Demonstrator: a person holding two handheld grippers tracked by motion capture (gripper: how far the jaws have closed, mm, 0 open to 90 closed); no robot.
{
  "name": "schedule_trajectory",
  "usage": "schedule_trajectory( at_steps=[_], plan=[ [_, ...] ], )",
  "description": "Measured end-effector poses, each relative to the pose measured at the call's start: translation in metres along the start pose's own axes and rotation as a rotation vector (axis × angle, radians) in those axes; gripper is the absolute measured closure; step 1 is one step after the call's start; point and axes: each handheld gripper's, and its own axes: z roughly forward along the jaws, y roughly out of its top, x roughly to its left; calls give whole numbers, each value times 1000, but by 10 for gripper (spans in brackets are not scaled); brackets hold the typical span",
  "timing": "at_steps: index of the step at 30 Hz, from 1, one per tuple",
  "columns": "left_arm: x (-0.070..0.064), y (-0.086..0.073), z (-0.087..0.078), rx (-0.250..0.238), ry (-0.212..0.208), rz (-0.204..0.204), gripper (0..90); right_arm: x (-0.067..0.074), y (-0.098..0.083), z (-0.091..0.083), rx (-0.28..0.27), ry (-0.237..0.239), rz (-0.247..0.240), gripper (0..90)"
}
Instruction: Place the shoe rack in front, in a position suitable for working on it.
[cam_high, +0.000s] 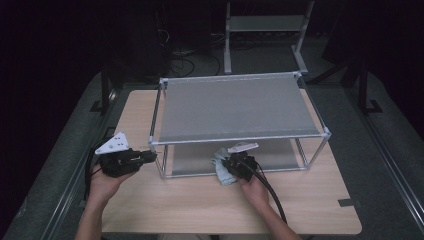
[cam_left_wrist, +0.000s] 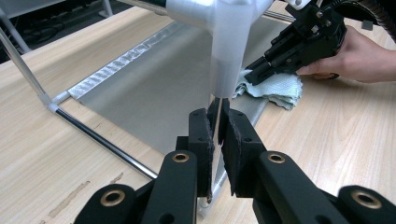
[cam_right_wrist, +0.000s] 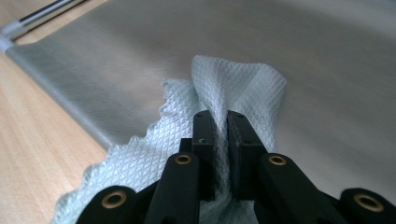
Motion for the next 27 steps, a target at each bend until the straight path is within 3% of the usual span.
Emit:
schedule_trajectory(
  at_steps=[5,6,10,12,16,21,22,25,27],
  plan=[
    [3,-2,-3,2,6,-7,817,13,6,10,-6,23,-67,820],
    [3,-2,-3,0,7,-7,817,11,6,8,5,29,-51,821],
    [2,-2,-3,-3,8,-5,817,-7,1,-2,17,-21,-23,820],
    [2,-2,-3,-3,5,-5,817,-4,2,0,12,-2,-10,819],
    [2,-2,-4,1,0,-3,817,8,5,8,-2,25,-46,817],
    [1,-1,-3,2,-9,1,817,-10,-2,-3,13,2,-30,820],
    [0,0,-1,6,-10,5,817,-15,-2,-7,17,9,3,818],
    [1,0,-1,8,-12,5,817,-7,-1,0,-3,42,-2,814],
    [2,0,-2,4,-17,1,817,0,0,2,-3,38,-20,815]
  ],
)
